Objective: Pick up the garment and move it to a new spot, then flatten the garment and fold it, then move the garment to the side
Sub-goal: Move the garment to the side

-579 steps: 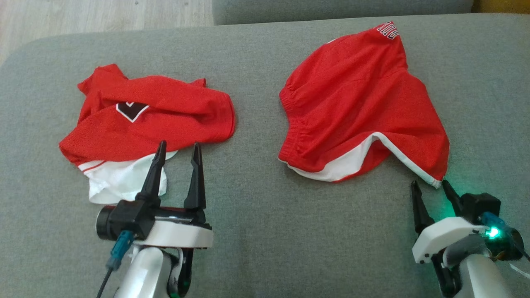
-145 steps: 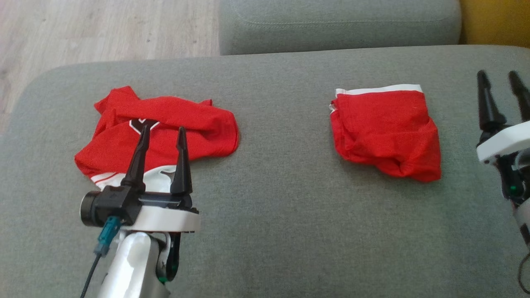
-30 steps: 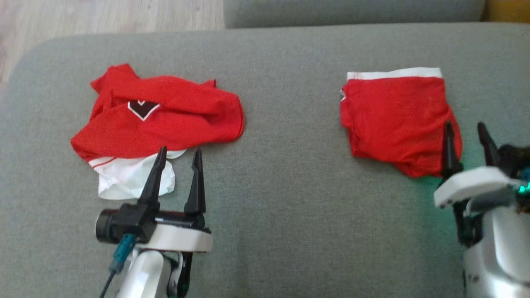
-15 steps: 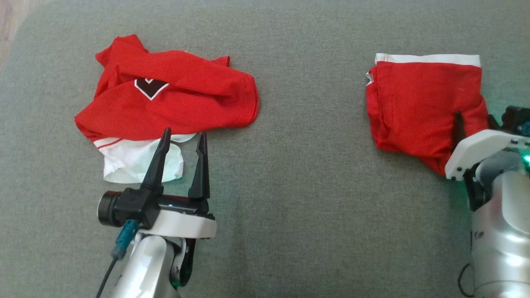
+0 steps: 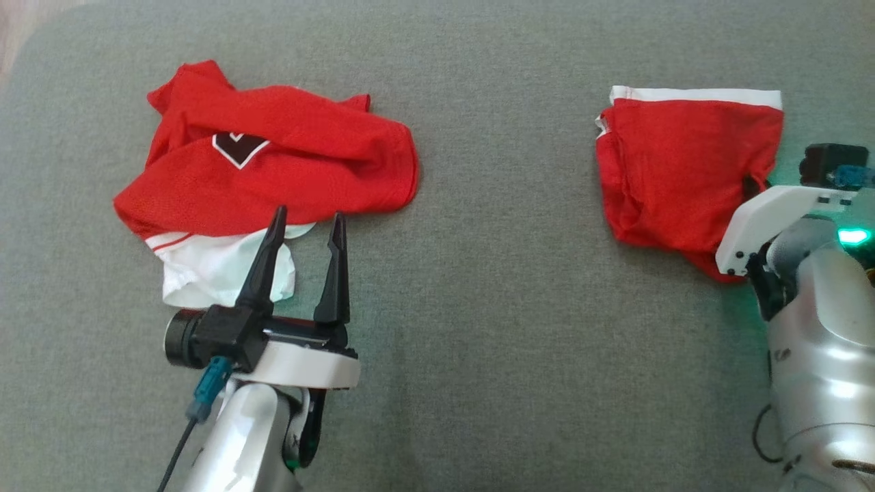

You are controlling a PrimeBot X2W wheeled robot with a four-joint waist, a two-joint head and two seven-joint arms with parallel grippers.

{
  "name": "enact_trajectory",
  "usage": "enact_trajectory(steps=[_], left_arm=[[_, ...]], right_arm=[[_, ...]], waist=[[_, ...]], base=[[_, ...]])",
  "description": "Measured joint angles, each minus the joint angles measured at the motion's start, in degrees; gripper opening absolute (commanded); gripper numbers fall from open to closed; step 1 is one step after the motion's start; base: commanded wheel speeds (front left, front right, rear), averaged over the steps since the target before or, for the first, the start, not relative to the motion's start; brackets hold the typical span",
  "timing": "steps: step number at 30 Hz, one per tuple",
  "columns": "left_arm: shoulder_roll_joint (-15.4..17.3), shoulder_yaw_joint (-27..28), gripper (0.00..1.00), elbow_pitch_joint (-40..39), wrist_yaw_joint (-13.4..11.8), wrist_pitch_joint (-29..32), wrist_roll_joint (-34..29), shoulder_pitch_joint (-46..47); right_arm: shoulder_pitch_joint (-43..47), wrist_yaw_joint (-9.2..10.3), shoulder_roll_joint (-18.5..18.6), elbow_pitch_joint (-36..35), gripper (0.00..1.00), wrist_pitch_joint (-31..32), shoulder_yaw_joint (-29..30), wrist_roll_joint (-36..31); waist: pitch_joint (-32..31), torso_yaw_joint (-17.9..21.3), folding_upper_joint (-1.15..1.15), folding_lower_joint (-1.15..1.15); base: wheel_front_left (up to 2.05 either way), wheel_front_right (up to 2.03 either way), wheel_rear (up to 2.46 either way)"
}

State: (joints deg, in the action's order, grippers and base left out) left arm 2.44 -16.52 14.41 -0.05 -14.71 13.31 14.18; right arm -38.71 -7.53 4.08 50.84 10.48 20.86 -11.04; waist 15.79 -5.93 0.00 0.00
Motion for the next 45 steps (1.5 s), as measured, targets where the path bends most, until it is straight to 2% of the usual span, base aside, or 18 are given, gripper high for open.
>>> enact_trajectory(steps=[6,13,20,22,28,38,39,40,45], left_arm=[[0.0,0.1,1.0,0.0,0.0,0.0,0.0,-0.1],[0.0,0.2,1.0,-0.5,0.0,0.0,0.0,-0.1],[0.0,0.8,1.0,-0.9,0.0,0.0,0.0,0.0],[0.0,1.1,1.0,-0.9,0.1,0.0,0.0,0.0],[0.0,1.4,1.0,-1.0,0.2,0.0,-0.3,1.1],[0.0,1.4,1.0,-1.0,0.6,0.0,-0.3,2.0],[0.0,1.4,1.0,-1.0,0.6,0.0,-0.3,2.0],[0.0,1.4,1.0,-0.9,0.6,0.0,-0.3,2.0],[0.0,1.6,1.0,-0.7,0.5,0.0,-0.3,2.0]], right_arm=[[-0.3,0.0,3.9,1.5,0.0,0.1,-6.9,1.5],[-0.2,0.0,14.0,-0.9,0.0,-0.1,-14.2,1.5],[0.9,0.0,25.6,-1.6,0.0,0.5,-15.2,-1.7],[0.9,0.0,27.4,-2.3,0.0,0.6,-14.0,-2.8],[0.9,0.0,28.8,-4.0,0.0,0.6,-11.3,-6.6],[1.6,0.0,27.7,-6.8,0.0,1.8,-6.3,-8.9],[1.8,0.0,27.2,-7.2,0.52,1.8,-5.6,-9.0],[2.0,0.0,26.7,-7.6,1.0,1.9,-5.0,-9.3],[2.1,0.0,23.3,-10.8,1.0,2.2,-1.9,-9.2]], waist=[[-1.4,1.1,0.0,0.0],[-1.5,1.5,0.0,0.0],[0.7,0.5,0.0,0.0],[1.4,0.1,0.0,0.0],[3.1,-0.7,0.0,-0.01],[3.6,-0.9,0.0,0.0],[3.6,-0.8,0.0,-0.01],[3.5,-0.7,0.0,0.0],[2.1,-0.3,0.0,0.0]], base=[[0.0,0.0,0.0],[0.0,0.0,0.0],[0.0,0.0,0.0],[0.0,0.0,0.0],[0.0,0.0,0.0],[0.0,0.0,0.0],[0.0,0.0,0.0],[0.0,0.0,0.0],[0.0,0.0,0.0]])
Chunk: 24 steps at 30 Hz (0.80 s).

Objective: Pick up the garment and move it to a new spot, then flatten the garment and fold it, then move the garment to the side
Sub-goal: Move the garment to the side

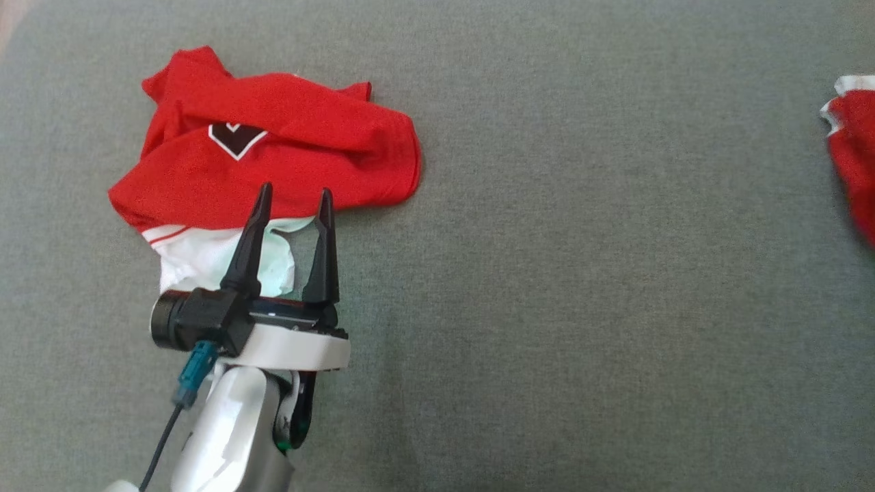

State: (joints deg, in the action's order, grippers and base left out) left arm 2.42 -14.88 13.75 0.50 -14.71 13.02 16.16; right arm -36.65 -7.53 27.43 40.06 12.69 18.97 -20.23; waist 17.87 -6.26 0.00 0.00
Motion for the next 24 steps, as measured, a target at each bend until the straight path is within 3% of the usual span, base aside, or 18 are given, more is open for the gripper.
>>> enact_trajectory(steps=[16,24], left_arm=[[0.0,4.7,1.0,1.1,-0.6,0.0,-1.0,-5.2],[0.0,6.0,1.0,1.0,-0.6,0.0,-1.4,-8.4]], right_arm=[[5.6,0.0,-19.6,-19.0,1.0,-7.1,-1.7,10.1],[14.4,0.0,-23.9,-24.3,1.0,-11.8,-6.1,19.7]], waist=[[-12.1,2.4,0.0,0.01],[-17.8,2.6,0.0,0.02]], base=[[0.0,0.0,0.0],[0.0,0.0,0.0]])
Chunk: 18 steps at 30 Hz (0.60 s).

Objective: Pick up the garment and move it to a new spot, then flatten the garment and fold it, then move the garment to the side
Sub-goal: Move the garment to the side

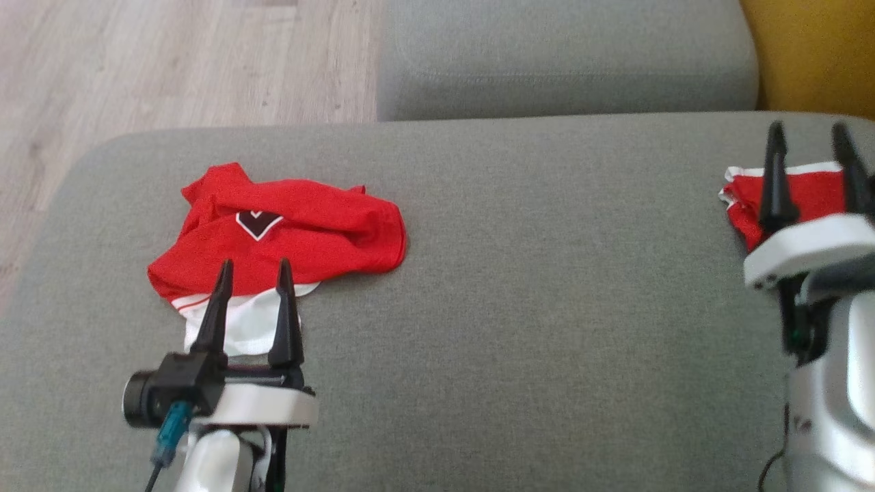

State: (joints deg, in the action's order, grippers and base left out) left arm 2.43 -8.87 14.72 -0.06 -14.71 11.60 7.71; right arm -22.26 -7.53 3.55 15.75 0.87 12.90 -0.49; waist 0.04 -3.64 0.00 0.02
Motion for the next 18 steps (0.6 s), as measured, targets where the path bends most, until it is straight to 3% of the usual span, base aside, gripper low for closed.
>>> enact_trajectory(steps=[8,18], left_arm=[[0.0,0.7,1.0,0.0,0.0,0.0,-0.1,-2.9],[0.0,1.1,1.0,-0.2,-0.2,0.0,0.3,-6.0]], right_arm=[[6.2,0.0,-0.6,2.7,1.0,-5.1,-4.0,10.0],[19.1,0.0,-1.0,6.3,1.0,-14.6,-10.0,9.7]], waist=[[-1.6,0.1,0.0,-0.01],[-2.7,0.4,0.0,-0.01]], base=[[0.0,0.0,0.0],[0.0,0.0,0.0]])
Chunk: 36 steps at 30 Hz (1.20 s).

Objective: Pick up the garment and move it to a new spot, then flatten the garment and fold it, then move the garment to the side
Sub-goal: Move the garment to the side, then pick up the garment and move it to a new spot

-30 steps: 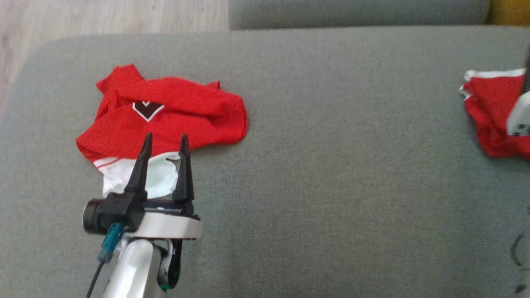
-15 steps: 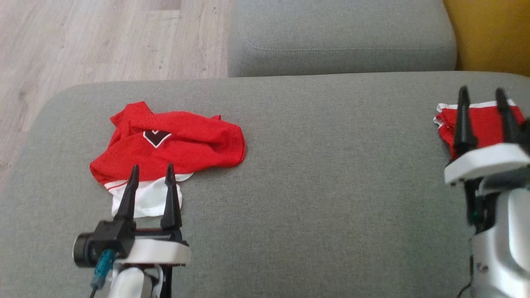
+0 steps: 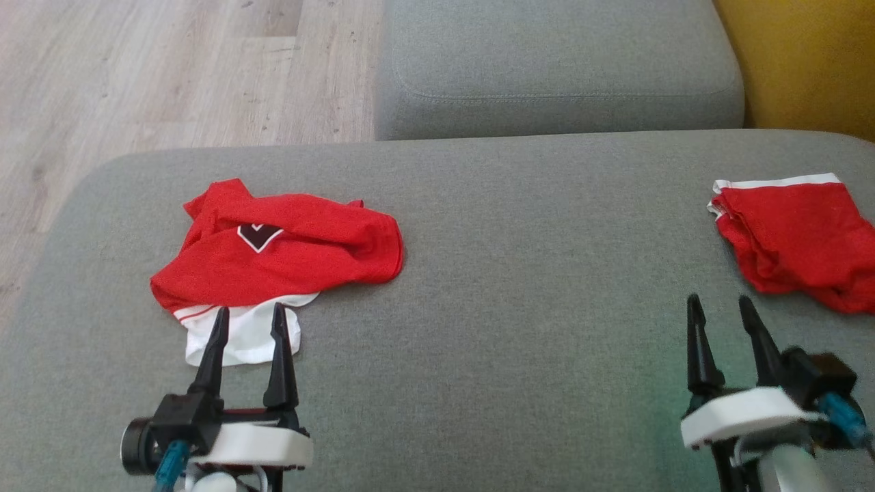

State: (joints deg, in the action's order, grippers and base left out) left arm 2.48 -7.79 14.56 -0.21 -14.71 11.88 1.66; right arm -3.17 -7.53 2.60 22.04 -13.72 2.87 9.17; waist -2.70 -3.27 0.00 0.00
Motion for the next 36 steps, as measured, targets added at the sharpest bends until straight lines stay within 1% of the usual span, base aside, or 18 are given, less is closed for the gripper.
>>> enact_trajectory(steps=[5,10,22,28,36], left_arm=[[0.0,-0.1,1.0,-0.2,-0.4,0.0,0.3,-0.6],[0.0,-0.3,1.0,-0.1,-0.8,0.0,0.3,-1.0],[0.0,-0.7,1.0,0.0,-0.9,0.0,0.7,-1.0],[0.0,-0.5,1.0,0.2,-0.9,0.0,0.7,-0.9],[0.0,0.7,1.0,0.3,-0.7,0.0,0.1,-1.0]], right_arm=[[2.8,0.0,0.0,-1.5,1.0,-0.5,-0.4,-0.1],[2.9,0.0,0.0,-3.8,1.0,-0.5,-0.4,0.7],[2.9,0.0,0.0,-4.6,1.0,-0.5,-1.8,2.5],[3.1,0.0,0.0,-4.9,1.0,-0.5,-3.9,2.9],[4.0,0.0,0.0,-5.0,1.0,-0.5,-7.8,4.0]], waist=[[-0.3,0.0,0.0,0.0],[-0.3,0.3,0.0,0.0],[-0.5,-0.1,0.0,0.0],[-0.7,-2.5,0.0,0.0],[-1.1,-7.5,0.0,0.0]], base=[[0.0,0.0,0.0],[0.0,0.0,0.0],[0.0,0.0,0.0],[0.0,0.0,0.0],[0.0,0.0,0.0]])
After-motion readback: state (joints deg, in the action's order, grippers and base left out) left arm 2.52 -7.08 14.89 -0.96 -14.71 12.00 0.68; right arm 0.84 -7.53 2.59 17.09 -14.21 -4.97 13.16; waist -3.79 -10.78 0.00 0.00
